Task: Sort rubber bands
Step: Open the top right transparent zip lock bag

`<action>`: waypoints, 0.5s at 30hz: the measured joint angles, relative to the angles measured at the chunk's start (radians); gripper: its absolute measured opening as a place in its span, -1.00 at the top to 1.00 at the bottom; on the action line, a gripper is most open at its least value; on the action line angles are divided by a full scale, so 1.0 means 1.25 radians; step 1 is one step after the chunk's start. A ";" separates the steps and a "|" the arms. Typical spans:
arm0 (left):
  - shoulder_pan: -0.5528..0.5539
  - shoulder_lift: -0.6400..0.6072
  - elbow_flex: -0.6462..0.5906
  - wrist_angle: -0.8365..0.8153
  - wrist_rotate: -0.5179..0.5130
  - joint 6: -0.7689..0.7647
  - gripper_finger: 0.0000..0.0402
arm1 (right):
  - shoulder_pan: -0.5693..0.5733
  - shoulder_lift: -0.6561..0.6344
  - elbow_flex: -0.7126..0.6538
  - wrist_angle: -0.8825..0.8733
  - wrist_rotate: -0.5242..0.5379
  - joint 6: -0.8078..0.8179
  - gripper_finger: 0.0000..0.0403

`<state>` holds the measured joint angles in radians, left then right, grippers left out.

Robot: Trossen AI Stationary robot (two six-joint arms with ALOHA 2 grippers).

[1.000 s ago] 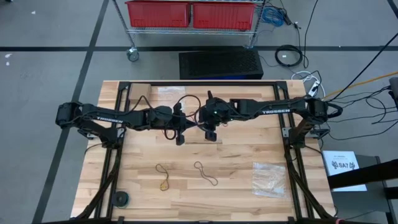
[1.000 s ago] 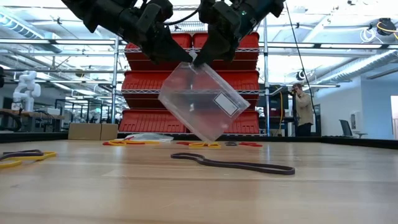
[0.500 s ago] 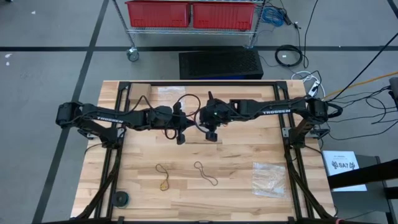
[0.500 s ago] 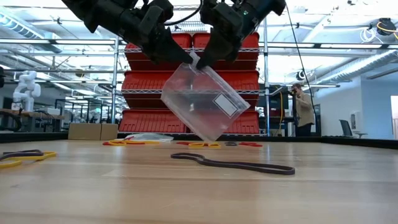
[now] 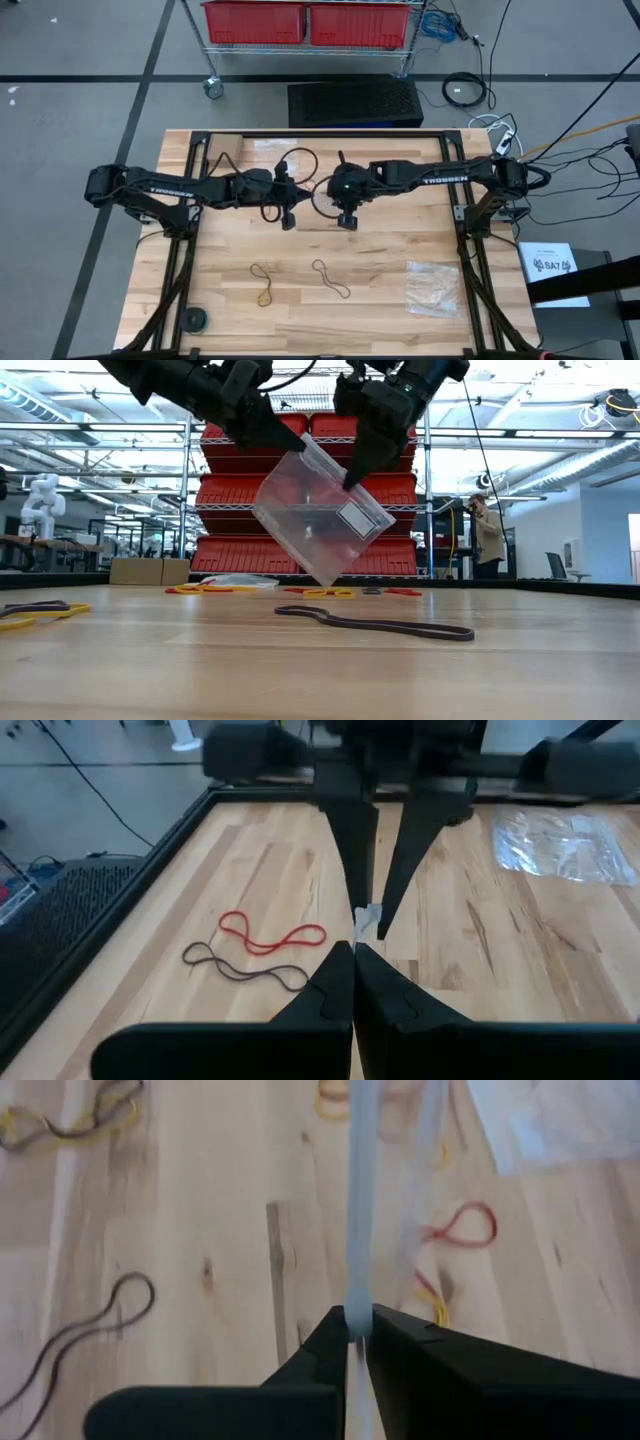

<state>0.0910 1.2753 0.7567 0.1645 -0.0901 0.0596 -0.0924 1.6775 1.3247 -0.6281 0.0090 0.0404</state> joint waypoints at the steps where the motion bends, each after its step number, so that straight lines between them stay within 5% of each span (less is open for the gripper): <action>1: 0.000 -0.003 0.000 -0.001 0.000 0.000 1.00 | 0.002 0.000 0.000 -0.014 0.000 0.002 0.95; 15: 0.000 -0.007 0.000 0.002 -0.004 0.001 1.00 | 0.018 0.000 -0.001 -0.096 0.020 0.031 0.96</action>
<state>0.0910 1.2663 0.7567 0.1665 -0.0948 0.0608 -0.0700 1.6779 1.3231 -0.7478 0.0345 0.0788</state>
